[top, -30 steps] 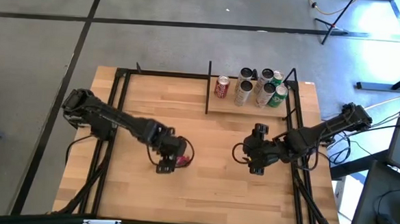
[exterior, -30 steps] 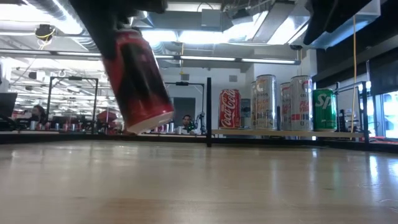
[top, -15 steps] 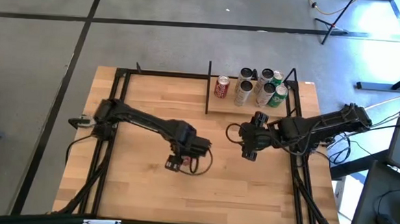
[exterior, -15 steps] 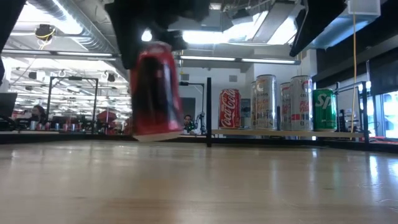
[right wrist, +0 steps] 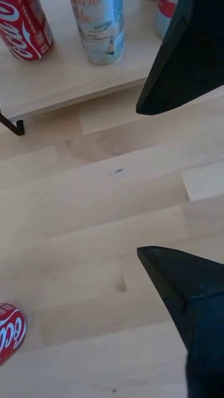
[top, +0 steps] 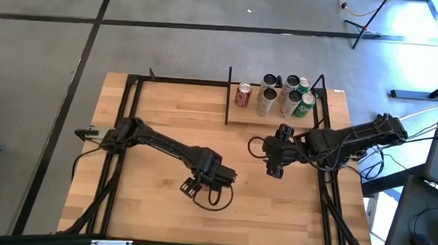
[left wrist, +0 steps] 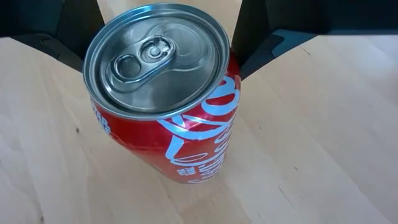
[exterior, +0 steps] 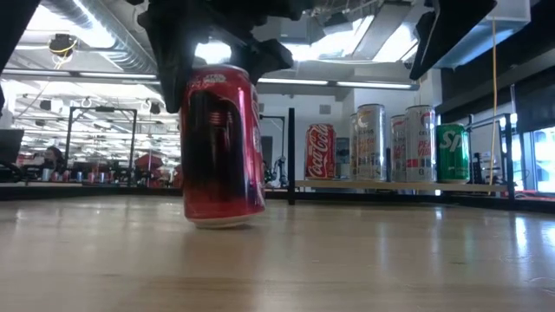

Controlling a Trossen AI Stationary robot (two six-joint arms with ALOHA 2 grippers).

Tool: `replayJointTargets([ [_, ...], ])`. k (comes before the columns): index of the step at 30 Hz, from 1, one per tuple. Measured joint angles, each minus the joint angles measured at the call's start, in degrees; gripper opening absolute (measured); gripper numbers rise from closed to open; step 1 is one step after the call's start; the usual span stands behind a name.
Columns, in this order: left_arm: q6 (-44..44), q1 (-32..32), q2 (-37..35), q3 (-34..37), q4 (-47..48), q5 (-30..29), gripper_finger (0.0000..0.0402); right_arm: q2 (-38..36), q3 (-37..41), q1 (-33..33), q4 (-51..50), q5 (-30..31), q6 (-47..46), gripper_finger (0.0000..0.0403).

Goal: Place canned beverage on shelf
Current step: Put the red soda can on the shelf aligned with the other red soda can

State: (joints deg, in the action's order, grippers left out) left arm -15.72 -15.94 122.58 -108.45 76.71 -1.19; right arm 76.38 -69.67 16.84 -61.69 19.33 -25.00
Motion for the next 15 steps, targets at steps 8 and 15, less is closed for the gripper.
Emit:
replayJointTargets([
  [8, 0.02, -0.7, 0.18, -5.62, -1.49, -4.49, 0.029, 0.0, 0.0, 0.0, 0.5, 0.03, 1.27, 0.0347],
  [15, 0.08, -0.74, 0.04, -6.14, -1.8, -2.4, 0.0325, 0.0, 0.0, 0.0, 0.57, -0.06, 1.27, 0.0347],
])
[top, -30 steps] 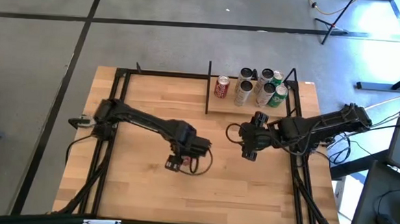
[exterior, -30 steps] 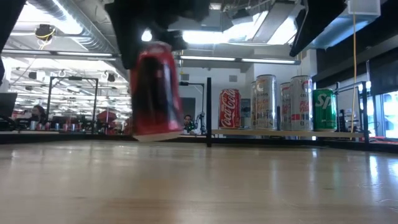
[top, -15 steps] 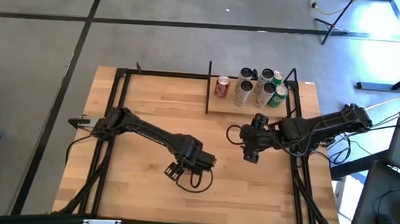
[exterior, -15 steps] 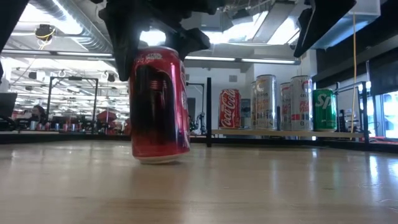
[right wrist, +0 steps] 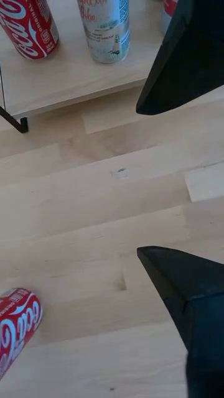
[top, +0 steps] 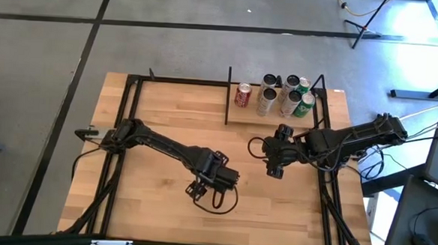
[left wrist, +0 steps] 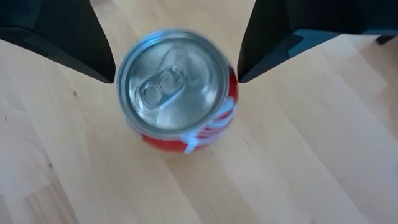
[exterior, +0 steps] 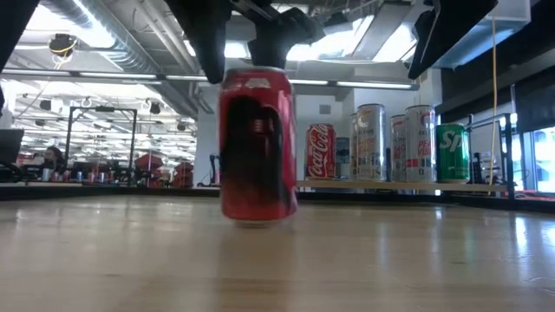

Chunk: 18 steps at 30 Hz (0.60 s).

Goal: Place canned beverage on shelf
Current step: Put the red soda can on the shelf aligned with the other red soda can

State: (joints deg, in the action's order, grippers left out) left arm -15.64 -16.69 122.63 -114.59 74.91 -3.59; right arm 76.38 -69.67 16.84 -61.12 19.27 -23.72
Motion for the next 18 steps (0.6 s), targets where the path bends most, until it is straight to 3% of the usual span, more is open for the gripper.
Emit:
replayJointTargets([
  [13, 1.99, 0.01, -0.3, 0.0, -2.4, -3.52, 0.0322, 0.0, 0.0, 0.0, 0.02, 0.09, 1.53, 0.0347],
  [18, 8.99, -0.31, -2.11, -4.41, 0.07, -8.02, 0.0322, 0.0, 0.0, 0.0, 1.8, -0.91, 1.53, 0.0347],
])
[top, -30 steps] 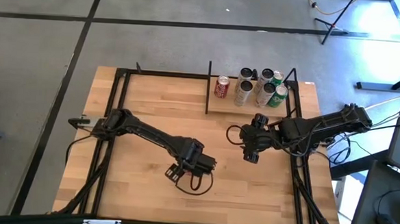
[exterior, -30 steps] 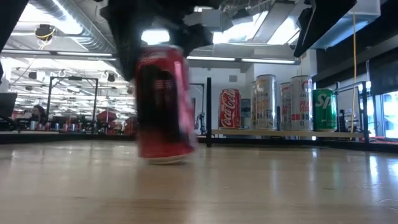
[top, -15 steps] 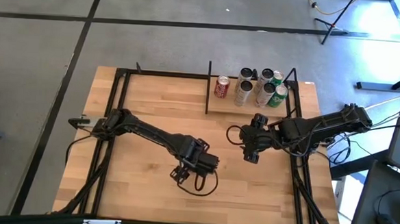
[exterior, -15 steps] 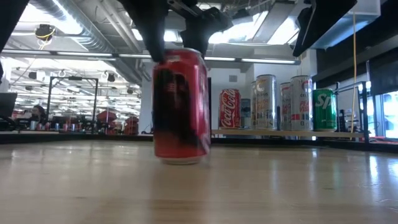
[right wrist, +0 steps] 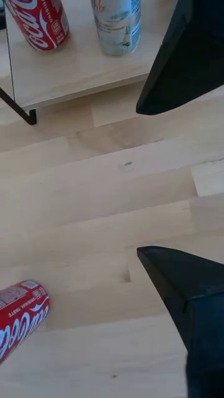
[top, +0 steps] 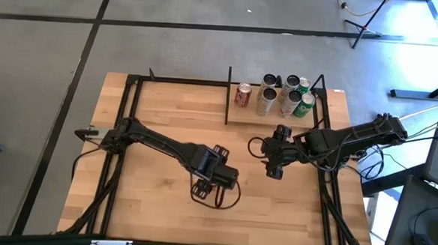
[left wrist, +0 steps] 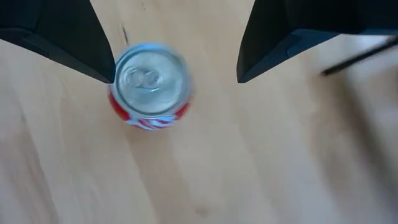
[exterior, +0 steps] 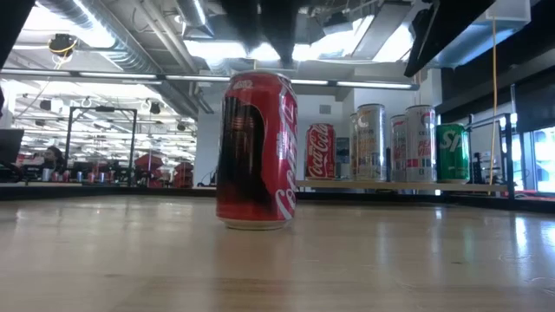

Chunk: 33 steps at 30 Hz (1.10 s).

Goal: Place canned beverage on shelf
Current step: Put the red soda can on the shelf aligned with the other red soda can

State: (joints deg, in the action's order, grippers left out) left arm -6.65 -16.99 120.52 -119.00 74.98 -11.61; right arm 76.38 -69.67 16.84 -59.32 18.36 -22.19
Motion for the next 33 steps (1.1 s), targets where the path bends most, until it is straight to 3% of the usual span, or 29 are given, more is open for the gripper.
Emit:
replayJointTargets([
  [4, 12.19, -0.56, -3.18, -4.8, 4.34, -1.39, 0.0322, 0.0, 0.0, 0.0, 2.93, -0.21, -0.31, 0.0347],
  [8, 27.45, -2.95, -8.34, -5.03, 5.65, -1.61, 0.0322, 0.0, 0.0, 0.0, 9.64, -0.4, -0.34, 0.0347],
  [14, 42.7, -11.93, -13.96, -2.34, 7.44, -11.91, 0.0322, 1.84, -0.07, 0.07, 22.48, -5.5, 1.05, 0.0347],
  [19, 57.85, -20.43, -20.08, 6.79, 7.91, -16.62, 0.0322, 6.04, -0.07, 0.11, 32.12, -9.96, 0.85, 0.0347],
  [25, 77.7, -30.94, -27.95, 24.25, 2.14, -19.44, 0.0322, 14.24, -0.4, 0.0, 44.25, -10.22, -1.91, 0.0347],
  [29, 87.73, -37.13, -31.25, 32.88, -3.09, -21.22, 0.0322, 20.29, -4.49, 0.0, 46.47, -10.04, -2.64, 0.0347],
  [33, 92.07, -40.61, -31.77, 36.24, -4.32, -22.0, 0.0322, 26.45, -7.72, 0.02, 46.47, -10.0, -1.57, 0.0347],
])
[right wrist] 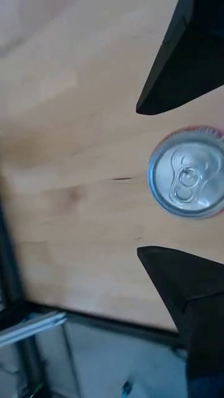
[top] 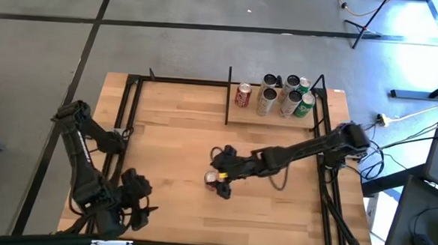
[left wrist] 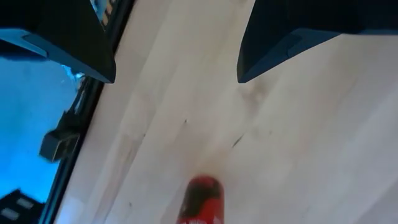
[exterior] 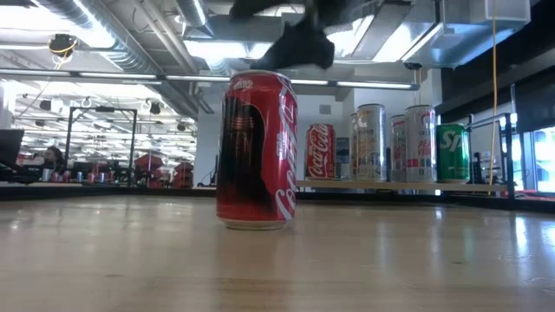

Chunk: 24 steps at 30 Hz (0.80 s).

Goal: Place canned beverage on shelf
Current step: Put the red soda can on the shelf aligned with the other red soda can

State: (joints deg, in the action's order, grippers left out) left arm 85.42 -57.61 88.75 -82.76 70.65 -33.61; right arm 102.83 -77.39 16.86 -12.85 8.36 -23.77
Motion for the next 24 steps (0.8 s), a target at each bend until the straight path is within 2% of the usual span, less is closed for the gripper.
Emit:
replayJointTargets([
  [6, -0.45, -0.63, 0.04, 1.05, 0.36, 0.52, 0.0322, 5.04, -1.26, 0.0, -0.84, -0.46, -1.52, 0.0347],
  [17, -5.05, -0.65, 0.04, 1.05, 0.85, -0.85, 0.0322, 6.18, -1.36, 0.04, -2.78, 1.16, -2.43, 0.0345],
  [20, -5.65, -0.65, 0.04, 1.05, 0.83, -1.4, 0.0322, 6.19, -1.37, 0.07, -3.26, 1.09, -2.4, 0.0326],
  [24, -6.31, -0.65, 0.04, 1.05, 0.85, -1.44, 0.0322, 6.68, -1.52, 0.07, -3.9, 1.16, -1.7, 0.028],
])
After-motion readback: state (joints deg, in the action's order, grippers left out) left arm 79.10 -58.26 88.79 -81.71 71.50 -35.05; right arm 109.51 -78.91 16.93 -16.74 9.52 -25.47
